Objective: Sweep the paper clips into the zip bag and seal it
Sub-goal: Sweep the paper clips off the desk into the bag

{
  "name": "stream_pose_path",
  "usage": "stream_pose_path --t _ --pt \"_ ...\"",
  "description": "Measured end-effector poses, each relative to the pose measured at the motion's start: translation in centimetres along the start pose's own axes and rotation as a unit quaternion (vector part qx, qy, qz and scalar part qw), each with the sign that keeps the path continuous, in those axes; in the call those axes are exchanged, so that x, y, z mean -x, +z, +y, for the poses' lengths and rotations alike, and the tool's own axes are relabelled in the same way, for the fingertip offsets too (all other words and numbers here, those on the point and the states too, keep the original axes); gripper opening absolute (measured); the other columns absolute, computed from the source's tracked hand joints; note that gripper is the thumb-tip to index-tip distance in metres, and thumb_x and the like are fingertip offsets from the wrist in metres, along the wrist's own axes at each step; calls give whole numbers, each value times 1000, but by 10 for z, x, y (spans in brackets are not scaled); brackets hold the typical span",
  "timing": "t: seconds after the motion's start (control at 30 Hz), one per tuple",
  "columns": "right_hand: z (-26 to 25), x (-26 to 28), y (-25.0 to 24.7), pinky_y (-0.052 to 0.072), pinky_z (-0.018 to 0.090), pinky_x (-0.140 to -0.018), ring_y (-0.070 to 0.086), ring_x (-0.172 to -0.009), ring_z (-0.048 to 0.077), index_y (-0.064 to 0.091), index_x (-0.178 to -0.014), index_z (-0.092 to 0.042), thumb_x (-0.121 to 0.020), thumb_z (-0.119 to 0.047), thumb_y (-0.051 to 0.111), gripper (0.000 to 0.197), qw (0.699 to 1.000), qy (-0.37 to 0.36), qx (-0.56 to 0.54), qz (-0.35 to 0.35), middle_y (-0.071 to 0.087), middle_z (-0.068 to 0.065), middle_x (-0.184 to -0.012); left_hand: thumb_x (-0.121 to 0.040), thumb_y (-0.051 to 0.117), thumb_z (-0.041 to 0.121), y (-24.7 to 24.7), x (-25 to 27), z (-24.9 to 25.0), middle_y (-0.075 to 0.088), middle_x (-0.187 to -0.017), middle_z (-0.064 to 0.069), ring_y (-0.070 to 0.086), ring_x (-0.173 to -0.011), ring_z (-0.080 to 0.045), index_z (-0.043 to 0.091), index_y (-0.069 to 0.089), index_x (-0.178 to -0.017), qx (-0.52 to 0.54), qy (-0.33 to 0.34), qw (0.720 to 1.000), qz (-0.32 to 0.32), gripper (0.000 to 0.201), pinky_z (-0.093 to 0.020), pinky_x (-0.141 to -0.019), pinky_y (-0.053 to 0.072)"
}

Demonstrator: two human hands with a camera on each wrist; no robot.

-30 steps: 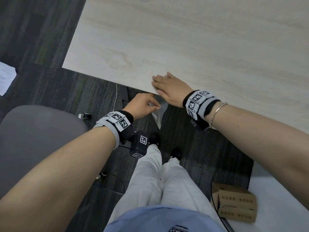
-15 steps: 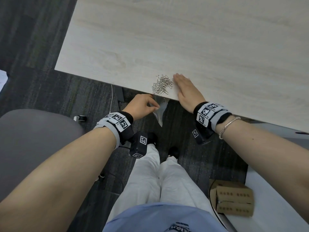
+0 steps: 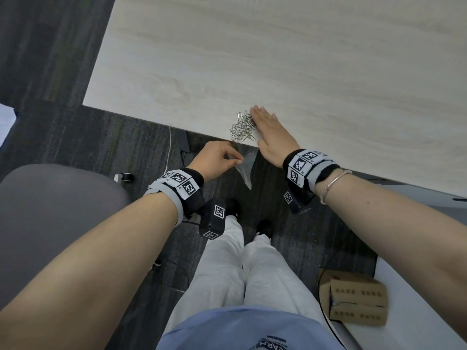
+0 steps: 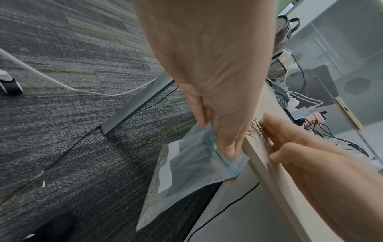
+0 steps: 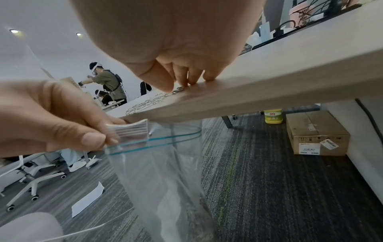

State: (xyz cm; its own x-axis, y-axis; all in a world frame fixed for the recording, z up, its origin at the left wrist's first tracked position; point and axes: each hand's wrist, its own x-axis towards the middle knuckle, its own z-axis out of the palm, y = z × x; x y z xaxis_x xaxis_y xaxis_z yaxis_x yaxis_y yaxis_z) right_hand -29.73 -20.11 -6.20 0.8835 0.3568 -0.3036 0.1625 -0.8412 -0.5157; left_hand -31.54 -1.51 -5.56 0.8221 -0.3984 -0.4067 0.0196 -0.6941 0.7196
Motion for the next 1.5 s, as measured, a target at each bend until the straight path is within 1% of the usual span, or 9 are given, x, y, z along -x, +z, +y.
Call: stream_pose_path --t 0.2,0.4,0.57,0.83,0.93,1.13,1.3,1.43,1.5 --pt "-13 -10 3 -3 26 -117 7 -146 20 14 -148 -8 -82 7 33 71 999 -20 -41 -1 13 12 -157 -83 70 21 -3 2 -1 68 -101 -16 59 -105 -26 15 75 -93 4 -9 1000 -4 13 -34 -93 45" --pt "-13 -18 2 12 36 -118 20 -142 29 34 -143 -8 -84 -1 40 60 998 -53 27 22 26 12 -152 -82 70 21 -5 1 -2 61 -76 5 55 -72 -9 17 75 -89 20 -17 1000 -7 10 -25 -72 40" --pt "-11 -8 4 11 37 -119 17 -144 27 32 -144 -9 -85 -2 40 59 994 -84 67 -16 25 9 -154 -83 70 21 -5 1 -2 69 -101 -10 60 -101 -21 14 76 -93 12 -7 1000 -3 14 -28 -87 45" --pt "-14 6 5 11 33 -119 18 -143 22 32 -143 -9 -84 -1 38 60 995 -93 22 -28 28 8 -152 -82 71 21 -4 1 -3 55 -72 14 51 -71 -4 15 75 -92 0 1 1000 1 13 -13 -67 37" --pt "-15 5 3 23 37 -115 25 -139 23 34 -143 -12 -84 -1 38 60 996 -89 20 -21 32 8 -149 -82 70 22 -5 0 -4 59 -77 7 53 -74 -7 16 75 -92 -11 3 1000 -4 13 -19 -70 38" --pt "-23 6 2 31 38 -111 27 -138 23 41 -139 -9 -85 -3 39 55 993 -102 40 -40 34 8 -147 -83 69 20 -5 2 -2 62 -82 6 56 -81 -10 14 75 -91 -14 3 1000 -5 12 -11 -71 38" --pt "-24 16 -2 11 29 -119 13 -145 19 22 -147 -12 -86 4 35 65 994 -88 -1 -58 18 7 -156 -83 69 20 -5 4 1 69 -107 -10 59 -110 -21 14 75 -94 -18 2 1000 -13 14 -28 -95 45" --pt "-12 26 -8 10 26 -117 16 -144 20 13 -149 -12 -87 5 34 68 996 13 -87 28 19 9 -156 -84 68 19 0 3 6 69 -106 -13 54 -116 -24 14 75 -96 -19 -1 1000 -16 15 -25 -92 40" --pt "-6 36 -8 6 22 -115 14 -145 19 11 -149 -11 -87 5 34 68 995 45 -82 27 17 9 -156 -84 68 19 4 2 8 70 -105 -12 54 -117 -25 14 75 -96 -22 -3 1000 -20 15 -23 -91 38"
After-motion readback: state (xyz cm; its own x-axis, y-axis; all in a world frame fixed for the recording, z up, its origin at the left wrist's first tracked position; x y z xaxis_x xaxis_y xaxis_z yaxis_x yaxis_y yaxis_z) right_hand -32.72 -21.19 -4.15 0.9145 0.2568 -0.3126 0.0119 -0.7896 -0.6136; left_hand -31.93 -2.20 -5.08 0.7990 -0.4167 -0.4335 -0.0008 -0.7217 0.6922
